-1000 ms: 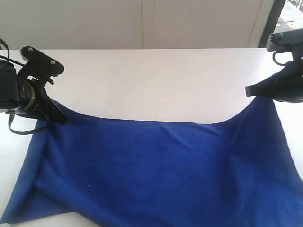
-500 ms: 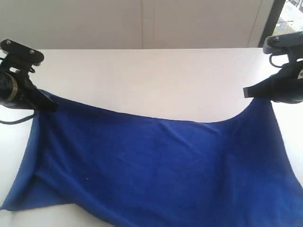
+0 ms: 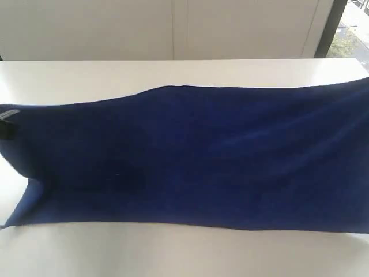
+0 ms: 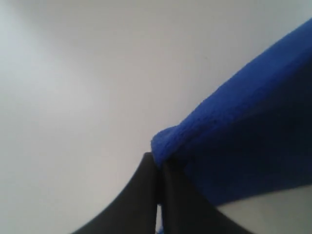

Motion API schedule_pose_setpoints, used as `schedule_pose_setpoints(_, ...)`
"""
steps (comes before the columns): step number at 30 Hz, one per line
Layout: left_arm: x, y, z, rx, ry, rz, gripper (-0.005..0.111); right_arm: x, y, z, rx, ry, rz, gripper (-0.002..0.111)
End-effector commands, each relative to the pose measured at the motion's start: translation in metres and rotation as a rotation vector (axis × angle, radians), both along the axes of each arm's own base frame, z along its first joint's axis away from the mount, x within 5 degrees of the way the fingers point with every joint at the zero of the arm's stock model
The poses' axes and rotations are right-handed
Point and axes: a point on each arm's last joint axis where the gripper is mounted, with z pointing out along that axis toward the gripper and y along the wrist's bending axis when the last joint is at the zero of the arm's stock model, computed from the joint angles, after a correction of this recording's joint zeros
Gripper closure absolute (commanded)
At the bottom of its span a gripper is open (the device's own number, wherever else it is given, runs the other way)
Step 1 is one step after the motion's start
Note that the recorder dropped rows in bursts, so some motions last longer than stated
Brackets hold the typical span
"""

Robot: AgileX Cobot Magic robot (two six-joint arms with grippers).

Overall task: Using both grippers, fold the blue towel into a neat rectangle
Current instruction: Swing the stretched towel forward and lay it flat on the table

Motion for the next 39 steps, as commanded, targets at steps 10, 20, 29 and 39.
schedule_pose_setpoints(10,-0.148,0.039,0.035,-0.274,-0.078,-0.184,0.107,-0.168,0.012,0.019,-0.031,-0.236,0.014,0.108)
schedule_pose_setpoints(20,-0.132,0.034,0.045,-0.305,-0.153,-0.158,0.107,-0.127,0.012,0.038,-0.002,-0.164,0.031,0.108)
schedule_pose_setpoints(29,-0.041,0.009,-0.003,-0.070,0.031,-0.018,0.107,-0.007,0.004,0.008,0.028,0.118,0.028,0.108)
schedule_pose_setpoints(39,0.052,-0.027,-0.077,-0.012,0.049,-0.100,0.107,0.109,-0.004,-0.092,0.071,0.272,0.011,0.108)
